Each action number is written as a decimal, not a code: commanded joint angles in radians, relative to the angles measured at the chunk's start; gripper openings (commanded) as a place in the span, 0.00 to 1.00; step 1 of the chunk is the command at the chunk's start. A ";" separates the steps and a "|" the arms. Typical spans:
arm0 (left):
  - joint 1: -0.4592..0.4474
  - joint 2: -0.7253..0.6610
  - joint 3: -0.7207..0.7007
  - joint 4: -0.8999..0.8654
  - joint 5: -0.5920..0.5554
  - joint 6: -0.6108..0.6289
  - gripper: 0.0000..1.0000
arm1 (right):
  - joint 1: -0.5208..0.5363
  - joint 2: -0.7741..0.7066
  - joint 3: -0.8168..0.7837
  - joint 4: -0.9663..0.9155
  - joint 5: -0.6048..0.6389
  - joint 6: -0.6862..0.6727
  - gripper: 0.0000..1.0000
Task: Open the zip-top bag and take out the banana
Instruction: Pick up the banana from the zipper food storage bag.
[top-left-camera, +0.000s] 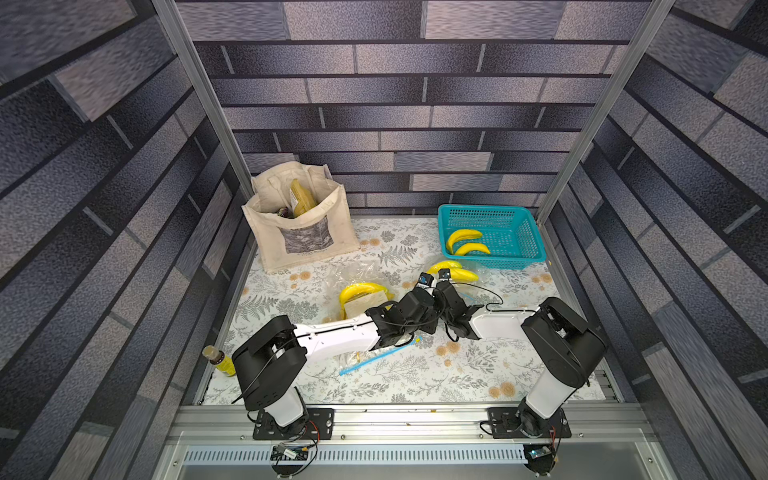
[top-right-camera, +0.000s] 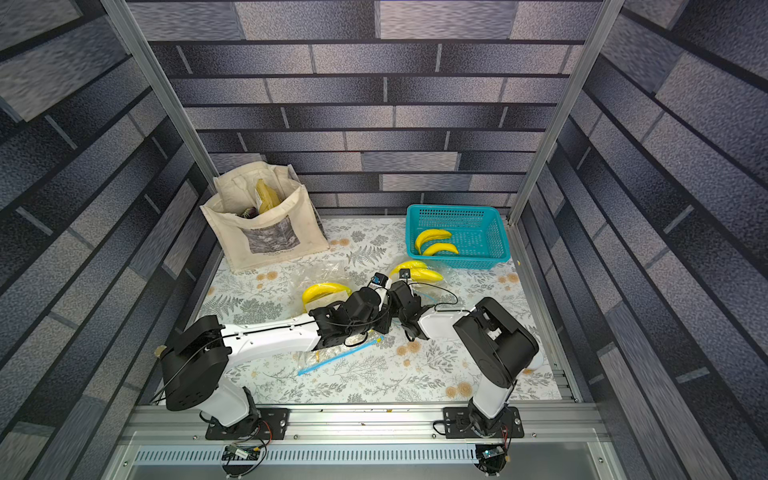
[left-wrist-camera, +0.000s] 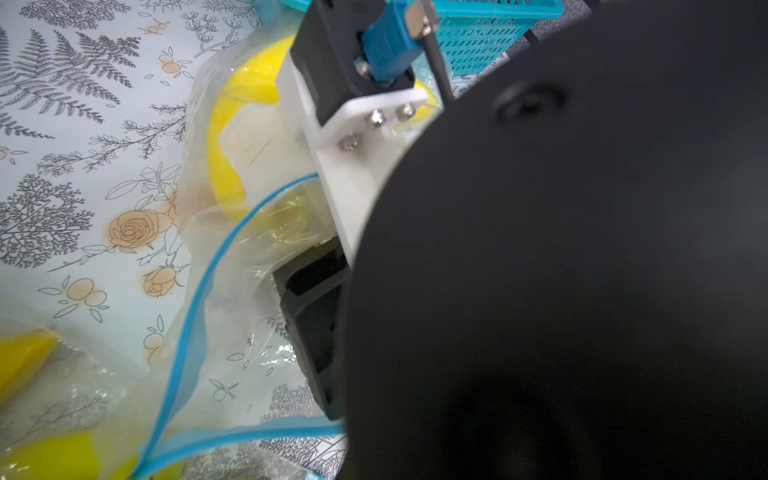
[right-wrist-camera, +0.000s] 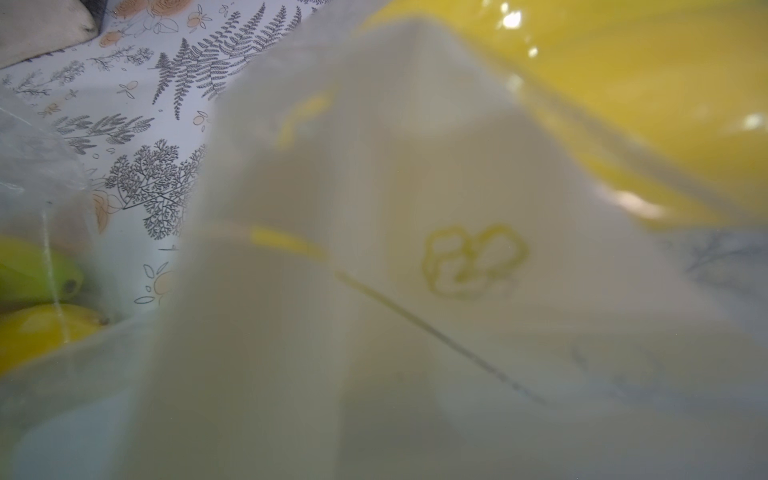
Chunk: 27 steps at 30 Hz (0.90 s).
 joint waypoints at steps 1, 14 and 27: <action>0.007 -0.027 -0.032 -0.016 0.002 -0.010 0.11 | -0.007 -0.002 0.027 -0.008 0.008 -0.029 0.45; 0.126 -0.139 -0.085 -0.077 -0.032 0.077 0.20 | -0.006 -0.133 -0.027 -0.090 -0.003 -0.042 0.46; 0.144 -0.027 -0.031 -0.042 0.108 0.111 0.20 | -0.006 -0.083 0.008 -0.086 -0.013 -0.021 0.45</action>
